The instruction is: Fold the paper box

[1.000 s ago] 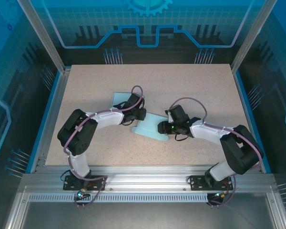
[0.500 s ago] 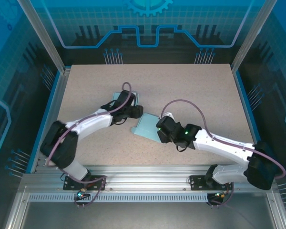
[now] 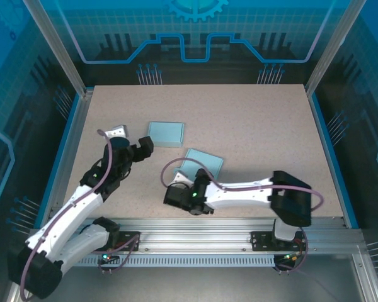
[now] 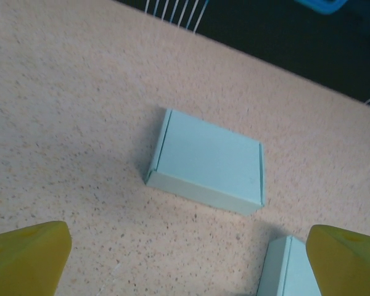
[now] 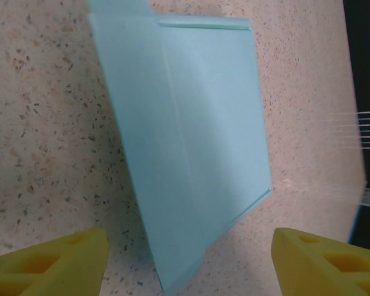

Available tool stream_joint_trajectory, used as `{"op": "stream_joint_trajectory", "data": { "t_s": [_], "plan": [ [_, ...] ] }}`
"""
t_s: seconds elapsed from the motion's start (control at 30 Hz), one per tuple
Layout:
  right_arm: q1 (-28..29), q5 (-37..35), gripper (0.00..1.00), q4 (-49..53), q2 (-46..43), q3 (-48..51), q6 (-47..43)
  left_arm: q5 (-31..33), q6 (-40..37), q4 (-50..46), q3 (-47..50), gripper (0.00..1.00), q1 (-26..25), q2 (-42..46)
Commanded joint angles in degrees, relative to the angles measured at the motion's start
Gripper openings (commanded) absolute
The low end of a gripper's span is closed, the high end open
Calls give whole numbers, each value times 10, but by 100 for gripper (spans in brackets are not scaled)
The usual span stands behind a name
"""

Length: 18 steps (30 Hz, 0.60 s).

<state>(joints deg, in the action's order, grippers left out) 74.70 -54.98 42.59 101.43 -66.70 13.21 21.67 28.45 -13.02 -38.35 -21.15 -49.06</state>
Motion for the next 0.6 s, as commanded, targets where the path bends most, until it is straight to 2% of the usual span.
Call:
{"op": "stream_joint_trajectory", "data": {
  "t_s": [0.0, 0.17, 0.27, 0.57],
  "plan": [
    [5, -73, 72, 39, 55, -38, -32, 31, 17, 1, 23, 99, 2, 27],
    [-3, -87, 71, 34, 105, -65, -39, 30, 14, -9, 23, 99, 1, 31],
    [-12, -77, 66, 17, 112, -66, -52, 29, 14, -8, 24, 99, 2, 31],
    [-33, -55, 35, -25, 114, -51, -79, 29, 11, -3, 21, 99, 1, 26]
  ]
}}
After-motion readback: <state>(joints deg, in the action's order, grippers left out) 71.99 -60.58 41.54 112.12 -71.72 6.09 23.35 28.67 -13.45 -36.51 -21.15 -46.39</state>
